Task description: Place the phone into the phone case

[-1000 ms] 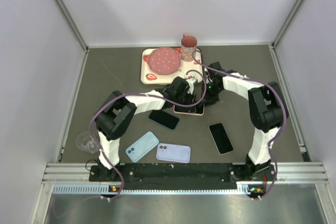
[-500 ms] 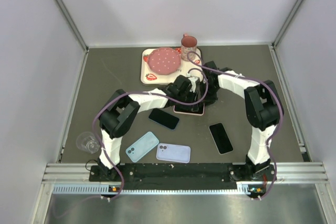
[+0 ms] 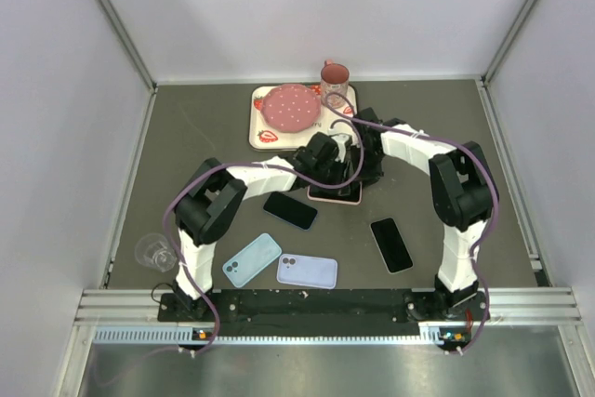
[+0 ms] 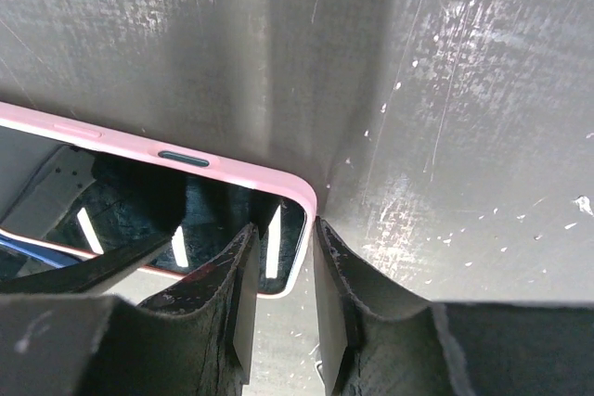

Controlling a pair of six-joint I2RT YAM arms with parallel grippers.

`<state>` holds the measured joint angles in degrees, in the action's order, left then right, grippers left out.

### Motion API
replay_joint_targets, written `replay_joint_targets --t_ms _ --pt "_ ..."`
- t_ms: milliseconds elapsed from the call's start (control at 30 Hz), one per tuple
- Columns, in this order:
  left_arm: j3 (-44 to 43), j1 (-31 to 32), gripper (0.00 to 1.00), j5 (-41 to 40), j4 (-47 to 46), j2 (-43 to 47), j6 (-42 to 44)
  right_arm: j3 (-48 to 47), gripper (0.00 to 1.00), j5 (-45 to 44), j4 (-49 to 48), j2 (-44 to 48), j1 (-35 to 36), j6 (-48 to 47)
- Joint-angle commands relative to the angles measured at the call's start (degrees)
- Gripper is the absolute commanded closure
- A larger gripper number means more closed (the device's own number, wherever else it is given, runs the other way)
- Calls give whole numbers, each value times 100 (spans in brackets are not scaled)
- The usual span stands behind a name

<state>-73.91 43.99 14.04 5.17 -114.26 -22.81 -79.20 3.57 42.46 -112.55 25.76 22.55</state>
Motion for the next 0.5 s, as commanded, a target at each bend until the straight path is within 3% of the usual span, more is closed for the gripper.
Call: replay_joint_targets --t_ms 0,167,300,467 --pt "394 22 60 -402 108 421 145 361 71 -1185 -79 -540 70 -312" --pt "921 -4 46 -482 -446 1238 180 449 68 -648 -317 22 78 -277" --pt "1176 -30 35 -516 -473 1757 207 598 50 -420 -510 514 61 -172" --pt "1502 -145 29 -754 -464 2276 119 818 41 125 -826 1050 -9 -58"
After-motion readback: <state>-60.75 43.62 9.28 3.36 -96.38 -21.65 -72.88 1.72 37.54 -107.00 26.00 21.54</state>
